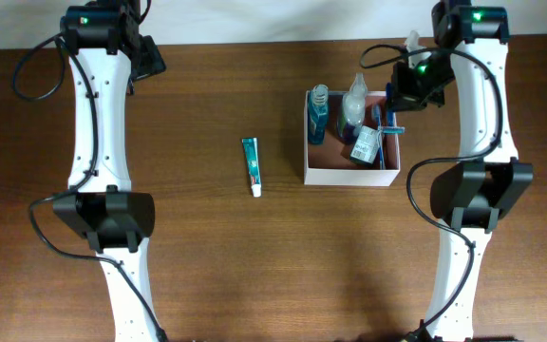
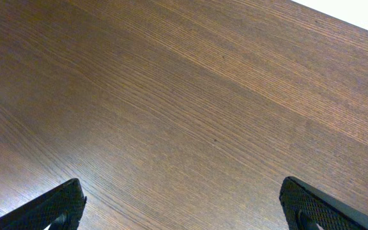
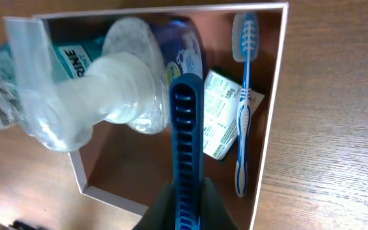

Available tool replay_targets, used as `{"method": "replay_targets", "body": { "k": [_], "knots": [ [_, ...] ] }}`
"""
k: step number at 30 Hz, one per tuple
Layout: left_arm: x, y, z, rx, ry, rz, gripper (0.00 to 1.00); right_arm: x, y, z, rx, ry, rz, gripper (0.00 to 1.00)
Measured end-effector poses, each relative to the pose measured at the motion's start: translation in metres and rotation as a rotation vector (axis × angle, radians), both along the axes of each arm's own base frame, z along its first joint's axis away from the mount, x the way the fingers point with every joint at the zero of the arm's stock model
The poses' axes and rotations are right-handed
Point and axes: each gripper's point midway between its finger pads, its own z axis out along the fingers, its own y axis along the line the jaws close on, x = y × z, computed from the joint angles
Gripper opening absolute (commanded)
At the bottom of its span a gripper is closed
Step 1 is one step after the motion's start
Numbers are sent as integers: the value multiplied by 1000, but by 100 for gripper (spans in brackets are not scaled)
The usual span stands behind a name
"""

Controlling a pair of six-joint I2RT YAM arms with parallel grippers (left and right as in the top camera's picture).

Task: Pack container
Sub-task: 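Carry the razor with the right gripper into the box and release, then raise the right gripper away from the box to the right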

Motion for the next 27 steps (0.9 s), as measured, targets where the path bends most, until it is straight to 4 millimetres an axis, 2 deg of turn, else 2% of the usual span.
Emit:
{"method": "replay_targets", "body": {
  "k": [4,7,10,13,16,17,20,21,22,27],
  "knots": [
    [0,0,0,0,0,0,99,-4,6,-5,2,25,8,24],
    [0,0,0,0,0,0,99,-4,10,-6,2,27,13,43],
    [0,0,0,0,0,0,99,-4,10,-6,-2,27,14,55],
    [0,0,0,0,0,0,99,-4,4,-7,-18,29,5,79],
    [0,0,0,0,0,0,99,-3,-8,-8,-28,30,-19,95],
    [0,0,0,0,0,0,100,-3,-15,-8,-28,31,-36,99],
    [0,0,0,0,0,0,99,-2,-46,-8,-28,30,-99,99],
    [0,0,0,0,0,0,99,-3,-64,-8,-28,31,-138,99],
    [0,0,0,0,0,0,99,-4,-74,-8,-26,31,-160,99],
    [0,0,0,0,0,0,99,-16,-158,-9,-52,27,-333,99]
  ]
}}
